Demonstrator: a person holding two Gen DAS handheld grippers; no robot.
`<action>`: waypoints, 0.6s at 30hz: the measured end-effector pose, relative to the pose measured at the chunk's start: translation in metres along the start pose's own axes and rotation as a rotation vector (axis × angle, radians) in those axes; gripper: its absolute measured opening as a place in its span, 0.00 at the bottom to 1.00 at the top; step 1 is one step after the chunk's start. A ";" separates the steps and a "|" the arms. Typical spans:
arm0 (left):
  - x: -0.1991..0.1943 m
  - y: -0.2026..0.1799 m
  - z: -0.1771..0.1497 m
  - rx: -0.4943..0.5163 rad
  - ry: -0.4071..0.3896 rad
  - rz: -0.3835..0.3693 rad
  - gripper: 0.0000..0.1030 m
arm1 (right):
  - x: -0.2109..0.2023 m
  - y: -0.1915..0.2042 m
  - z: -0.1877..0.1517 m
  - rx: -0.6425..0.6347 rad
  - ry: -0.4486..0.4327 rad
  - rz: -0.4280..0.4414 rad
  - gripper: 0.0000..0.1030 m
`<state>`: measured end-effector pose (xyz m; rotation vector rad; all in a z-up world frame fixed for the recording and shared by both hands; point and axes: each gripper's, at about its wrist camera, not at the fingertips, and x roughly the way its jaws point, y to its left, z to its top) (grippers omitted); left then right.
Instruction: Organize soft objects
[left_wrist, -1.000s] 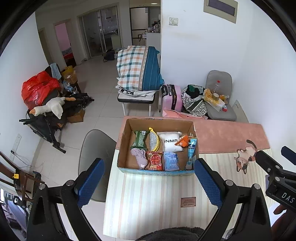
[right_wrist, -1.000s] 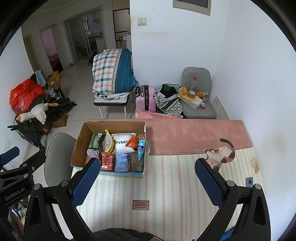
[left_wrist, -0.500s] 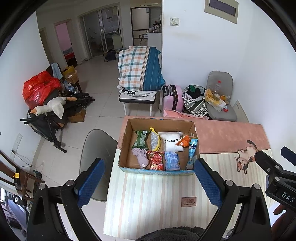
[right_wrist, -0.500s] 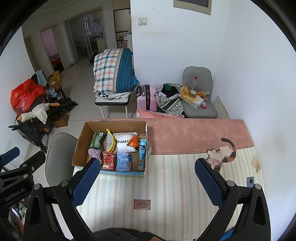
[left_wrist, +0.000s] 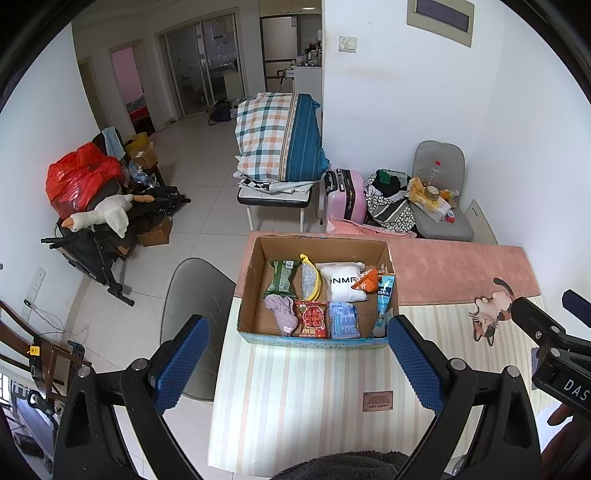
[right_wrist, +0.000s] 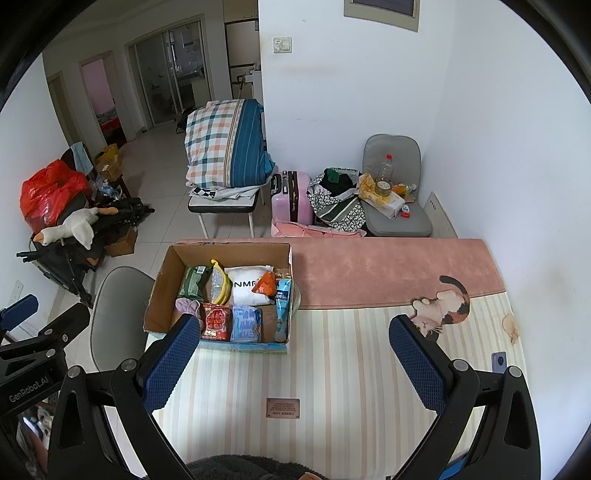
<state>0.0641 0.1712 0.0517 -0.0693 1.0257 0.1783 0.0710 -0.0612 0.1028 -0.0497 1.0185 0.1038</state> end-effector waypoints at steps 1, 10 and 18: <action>0.000 0.000 0.000 -0.002 0.000 -0.001 0.96 | 0.000 0.000 0.000 0.000 0.000 0.001 1.00; 0.000 -0.001 0.000 -0.002 -0.003 0.000 0.96 | -0.001 0.001 -0.001 -0.001 0.002 0.001 1.00; -0.003 0.002 0.000 -0.009 -0.009 0.002 0.96 | -0.002 0.002 -0.001 -0.004 -0.001 0.001 1.00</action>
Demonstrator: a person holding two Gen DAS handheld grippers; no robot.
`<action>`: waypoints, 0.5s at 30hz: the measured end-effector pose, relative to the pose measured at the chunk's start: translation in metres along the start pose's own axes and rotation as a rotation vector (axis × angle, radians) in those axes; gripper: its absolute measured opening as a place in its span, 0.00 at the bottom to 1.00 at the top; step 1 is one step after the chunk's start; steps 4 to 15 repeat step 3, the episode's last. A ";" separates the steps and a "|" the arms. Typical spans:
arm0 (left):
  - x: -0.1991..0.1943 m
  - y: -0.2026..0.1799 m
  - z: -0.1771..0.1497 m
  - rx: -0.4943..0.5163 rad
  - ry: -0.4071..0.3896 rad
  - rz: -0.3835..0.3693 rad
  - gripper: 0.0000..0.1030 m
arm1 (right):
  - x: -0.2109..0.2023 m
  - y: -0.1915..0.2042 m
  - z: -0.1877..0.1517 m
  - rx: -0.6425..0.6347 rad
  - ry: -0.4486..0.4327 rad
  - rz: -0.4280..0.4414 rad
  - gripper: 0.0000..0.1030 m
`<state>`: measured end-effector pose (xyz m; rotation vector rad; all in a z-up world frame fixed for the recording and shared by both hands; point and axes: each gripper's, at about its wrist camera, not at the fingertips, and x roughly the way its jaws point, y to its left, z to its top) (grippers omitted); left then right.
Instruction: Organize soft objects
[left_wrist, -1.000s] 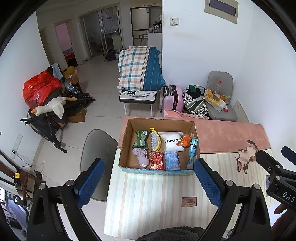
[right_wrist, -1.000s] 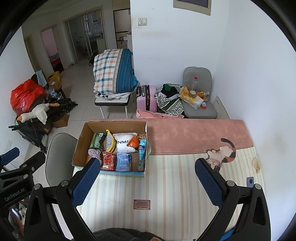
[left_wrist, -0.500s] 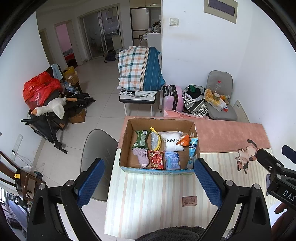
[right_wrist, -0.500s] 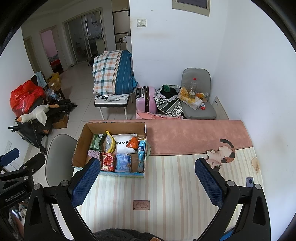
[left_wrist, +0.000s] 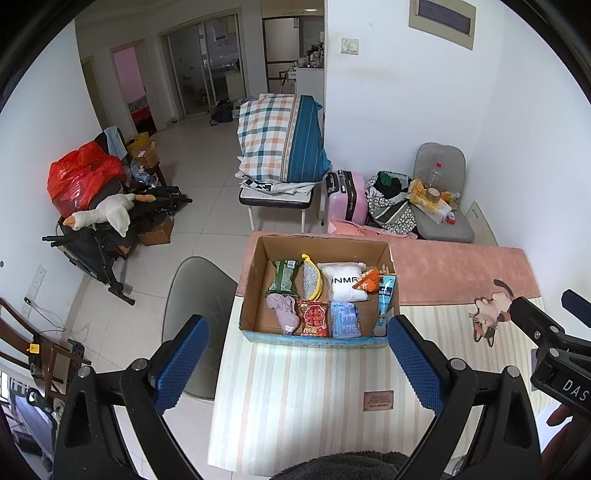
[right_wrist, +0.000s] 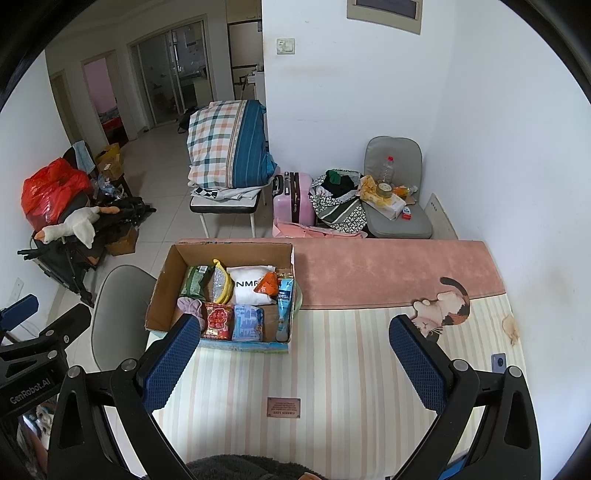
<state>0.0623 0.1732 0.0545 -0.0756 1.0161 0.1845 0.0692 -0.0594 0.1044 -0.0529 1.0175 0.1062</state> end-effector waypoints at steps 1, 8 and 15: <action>-0.001 0.000 0.000 -0.001 -0.006 0.005 0.96 | 0.000 0.000 0.000 0.001 0.001 0.001 1.00; -0.002 0.001 0.001 -0.004 -0.007 0.006 0.96 | 0.000 0.000 0.000 0.000 0.004 0.004 1.00; -0.002 0.001 0.001 -0.004 -0.007 0.006 0.96 | 0.000 0.000 0.000 0.000 0.004 0.004 1.00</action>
